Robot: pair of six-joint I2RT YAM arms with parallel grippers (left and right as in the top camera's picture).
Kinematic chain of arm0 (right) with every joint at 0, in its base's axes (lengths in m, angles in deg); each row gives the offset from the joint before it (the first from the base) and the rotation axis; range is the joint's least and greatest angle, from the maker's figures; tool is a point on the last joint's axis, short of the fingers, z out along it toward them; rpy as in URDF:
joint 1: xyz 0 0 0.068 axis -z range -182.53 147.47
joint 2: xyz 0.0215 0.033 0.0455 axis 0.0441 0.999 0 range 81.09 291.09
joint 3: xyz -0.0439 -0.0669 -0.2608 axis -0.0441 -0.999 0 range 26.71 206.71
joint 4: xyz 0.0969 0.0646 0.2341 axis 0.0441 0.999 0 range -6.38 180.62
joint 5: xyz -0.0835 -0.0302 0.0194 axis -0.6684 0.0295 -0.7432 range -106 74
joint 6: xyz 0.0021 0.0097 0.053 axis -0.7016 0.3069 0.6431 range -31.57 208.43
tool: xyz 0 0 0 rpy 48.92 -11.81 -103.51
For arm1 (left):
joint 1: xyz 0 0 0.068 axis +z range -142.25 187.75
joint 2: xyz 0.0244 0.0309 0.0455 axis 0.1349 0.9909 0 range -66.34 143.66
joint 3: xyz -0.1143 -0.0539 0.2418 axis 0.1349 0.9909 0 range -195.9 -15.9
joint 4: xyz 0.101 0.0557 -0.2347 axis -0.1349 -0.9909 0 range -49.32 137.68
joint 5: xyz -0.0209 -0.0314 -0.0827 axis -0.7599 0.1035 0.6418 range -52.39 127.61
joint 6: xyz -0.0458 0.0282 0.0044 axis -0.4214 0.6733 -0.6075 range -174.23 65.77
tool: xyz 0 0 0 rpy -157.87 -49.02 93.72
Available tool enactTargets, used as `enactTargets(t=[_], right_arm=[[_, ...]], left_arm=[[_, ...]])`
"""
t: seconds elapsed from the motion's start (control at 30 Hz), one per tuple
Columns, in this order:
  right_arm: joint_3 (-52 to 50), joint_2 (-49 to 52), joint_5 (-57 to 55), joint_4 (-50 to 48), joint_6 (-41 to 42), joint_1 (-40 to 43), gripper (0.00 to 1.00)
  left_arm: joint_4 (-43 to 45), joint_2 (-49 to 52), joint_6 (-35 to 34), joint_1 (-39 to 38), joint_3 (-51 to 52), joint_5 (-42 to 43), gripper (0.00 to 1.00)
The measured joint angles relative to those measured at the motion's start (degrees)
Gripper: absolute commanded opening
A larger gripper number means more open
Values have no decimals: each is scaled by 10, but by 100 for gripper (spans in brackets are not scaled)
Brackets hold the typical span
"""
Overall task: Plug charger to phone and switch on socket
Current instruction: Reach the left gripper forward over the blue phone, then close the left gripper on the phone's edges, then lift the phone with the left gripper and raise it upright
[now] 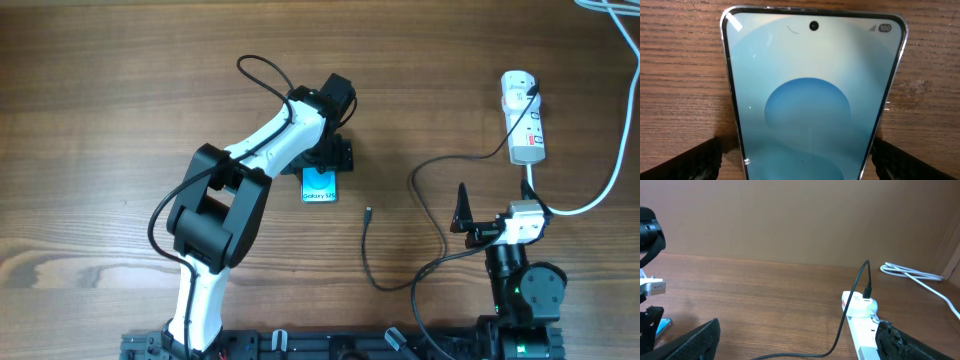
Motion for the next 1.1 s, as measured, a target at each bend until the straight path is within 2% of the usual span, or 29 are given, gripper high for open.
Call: enactTargets(t=[0.2,0.27,0.43,0.5,0.57,0.87,1.03,1.1], right_arm=[[0,0,0,0,0,0,100],[0,0,0,0,0,0,99],[0,0,0,0,0,0,100],[0,0,0,0,0,0,100],[0,0,0,0,0,0,100],[0,0,0,0,0,0,100],[0,0,0,0,0,0,100],[0,0,0,0,0,0,100]], left_arm=[[5,0,1,0,0,-4,80],[5,0,0,0,0,-4,72],[6,0,2,0,0,-3,79],[5,0,2,0,0,-1,79],[3,0,2,0,0,0,74],[-81,-1,2,0,-8,33,74],[-108,-34,2,0,-17,115,74],[-115,-64,14,4,-20,203,75]])
